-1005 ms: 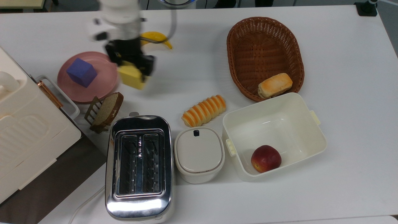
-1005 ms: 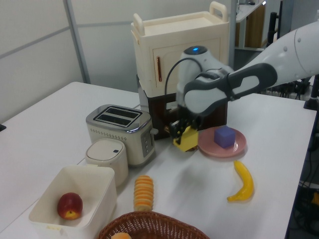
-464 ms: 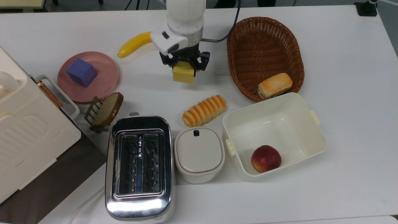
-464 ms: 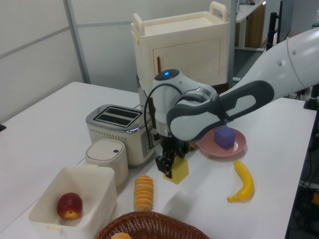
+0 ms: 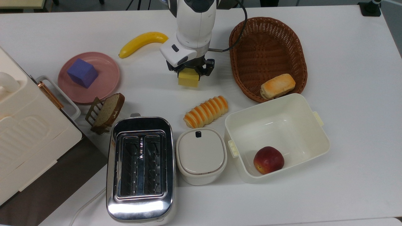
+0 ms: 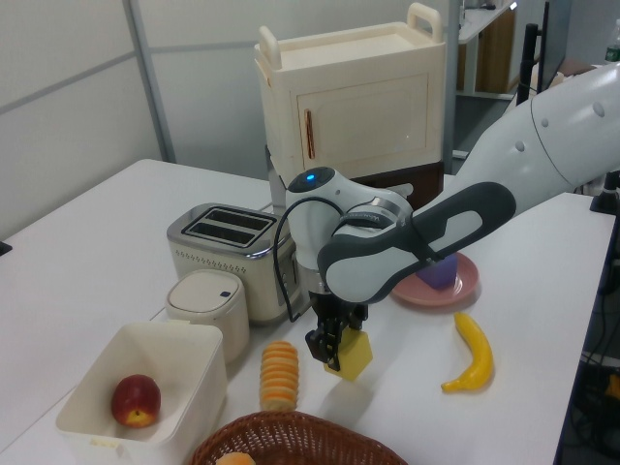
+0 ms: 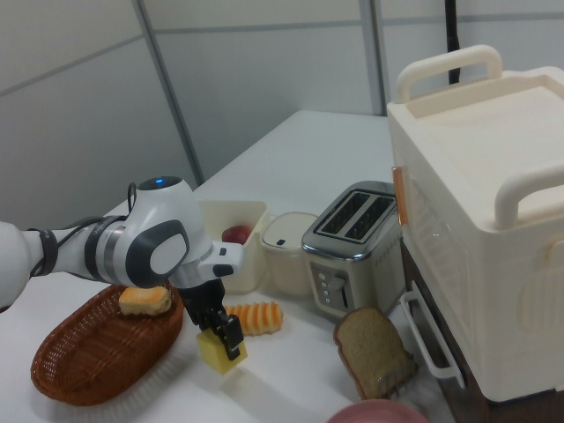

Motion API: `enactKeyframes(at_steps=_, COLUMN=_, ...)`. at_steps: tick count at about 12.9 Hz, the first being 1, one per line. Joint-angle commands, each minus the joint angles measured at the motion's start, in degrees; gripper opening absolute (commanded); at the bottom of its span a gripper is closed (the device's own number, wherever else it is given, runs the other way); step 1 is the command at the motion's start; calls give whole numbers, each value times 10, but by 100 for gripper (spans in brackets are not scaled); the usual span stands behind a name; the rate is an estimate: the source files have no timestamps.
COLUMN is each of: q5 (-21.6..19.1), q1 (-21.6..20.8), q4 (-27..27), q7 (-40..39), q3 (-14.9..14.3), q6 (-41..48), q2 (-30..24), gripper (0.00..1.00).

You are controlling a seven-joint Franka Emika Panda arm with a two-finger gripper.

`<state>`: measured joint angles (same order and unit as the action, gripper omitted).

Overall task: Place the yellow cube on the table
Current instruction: 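Lower the yellow cube onto the bare table and open the gripper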

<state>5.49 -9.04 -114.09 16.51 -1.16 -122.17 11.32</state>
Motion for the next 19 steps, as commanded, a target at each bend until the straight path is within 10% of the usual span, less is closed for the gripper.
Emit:
enactKeyframes(at_steps=1, q5=9, q1=-5, q4=-6, q7=1, q3=-2, q6=9, q2=-8, gripper=32)
enactKeyframes(at_steps=10, q5=36, q1=-5, q4=-7, q7=-4, q3=-2, q6=52, q2=-6, gripper=32)
enactKeyframes(at_steps=11, q5=36, q1=-5, q4=-7, q7=-4, q3=-2, q6=53, q2=-6, gripper=39)
enactKeyframes(at_steps=13, q5=43, q1=-4, q4=-7, q7=-3, q3=-2, q6=61, q2=-7, gripper=100)
enactKeyframes(at_steps=19, q5=59, q1=-5, q4=-3, q7=2, q3=-2, q6=84, q2=-7, gripper=100)
